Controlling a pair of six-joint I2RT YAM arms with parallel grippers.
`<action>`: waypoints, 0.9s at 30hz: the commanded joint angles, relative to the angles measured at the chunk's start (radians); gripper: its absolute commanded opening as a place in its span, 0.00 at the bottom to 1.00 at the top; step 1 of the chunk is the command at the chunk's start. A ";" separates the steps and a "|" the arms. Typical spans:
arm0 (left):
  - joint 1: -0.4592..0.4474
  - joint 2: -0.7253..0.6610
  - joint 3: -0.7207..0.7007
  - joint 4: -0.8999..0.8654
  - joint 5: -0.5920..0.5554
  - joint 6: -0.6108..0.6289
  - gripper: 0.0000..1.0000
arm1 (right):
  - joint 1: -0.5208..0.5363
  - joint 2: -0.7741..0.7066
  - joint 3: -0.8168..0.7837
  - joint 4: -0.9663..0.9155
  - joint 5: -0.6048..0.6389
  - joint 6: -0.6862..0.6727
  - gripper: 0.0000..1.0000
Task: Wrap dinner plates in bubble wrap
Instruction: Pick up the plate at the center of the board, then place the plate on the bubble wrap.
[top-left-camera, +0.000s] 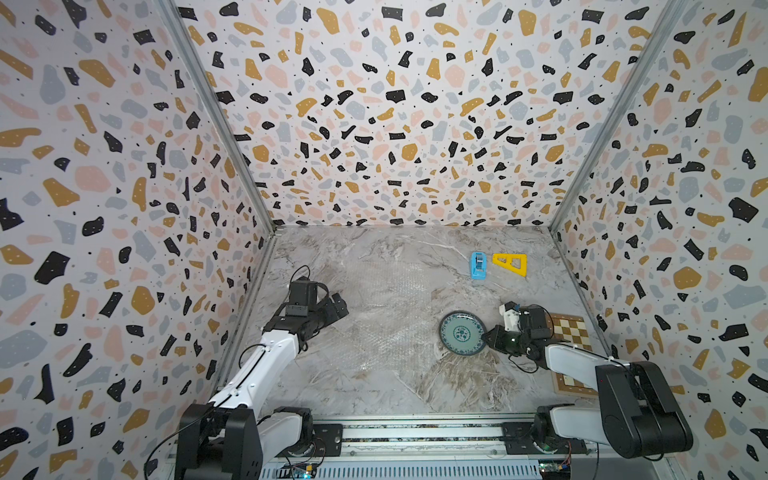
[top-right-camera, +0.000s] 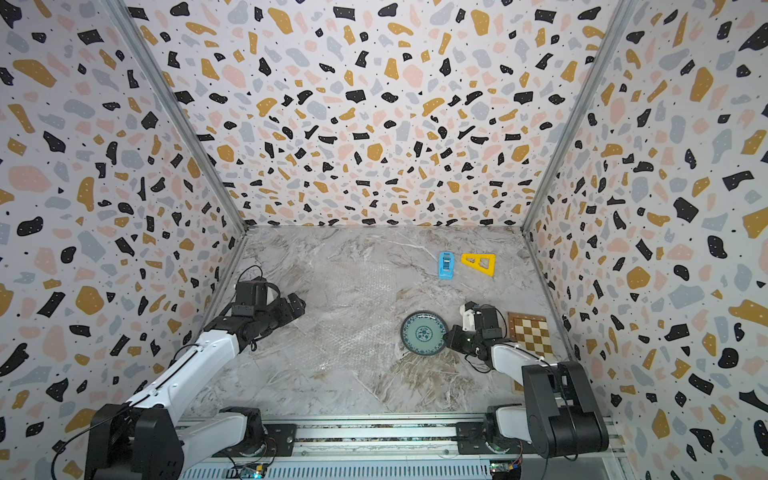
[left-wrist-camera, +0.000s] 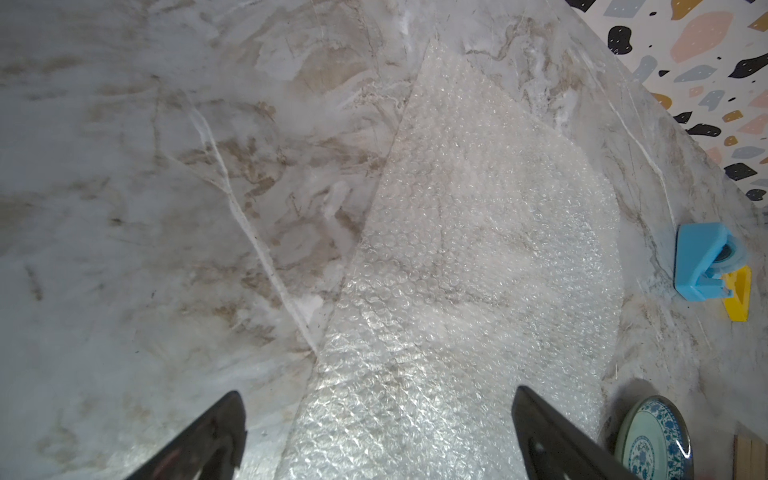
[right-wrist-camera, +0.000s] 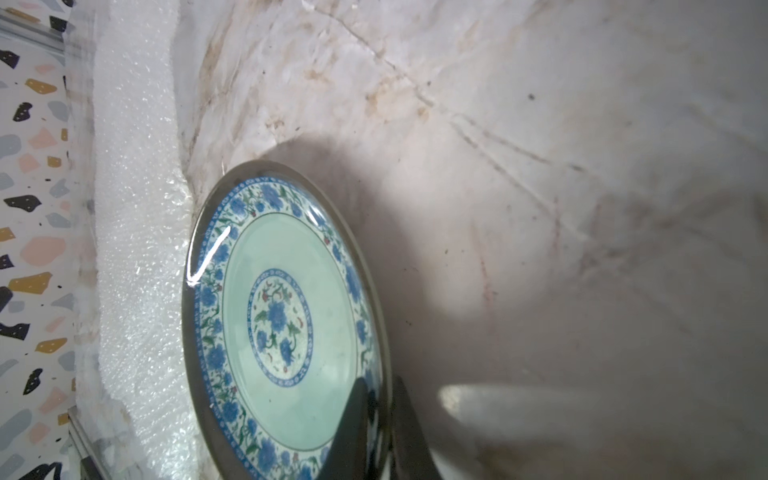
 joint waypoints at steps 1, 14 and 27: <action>-0.004 0.019 0.011 -0.063 -0.019 0.002 0.99 | -0.034 -0.030 0.010 -0.007 -0.059 -0.005 0.03; 0.002 0.089 0.003 -0.205 -0.015 -0.047 0.99 | 0.204 0.102 0.310 0.001 -0.086 0.064 0.00; 0.033 -0.012 -0.081 -0.364 0.023 -0.122 0.99 | 0.457 0.554 0.722 0.043 -0.008 0.128 0.00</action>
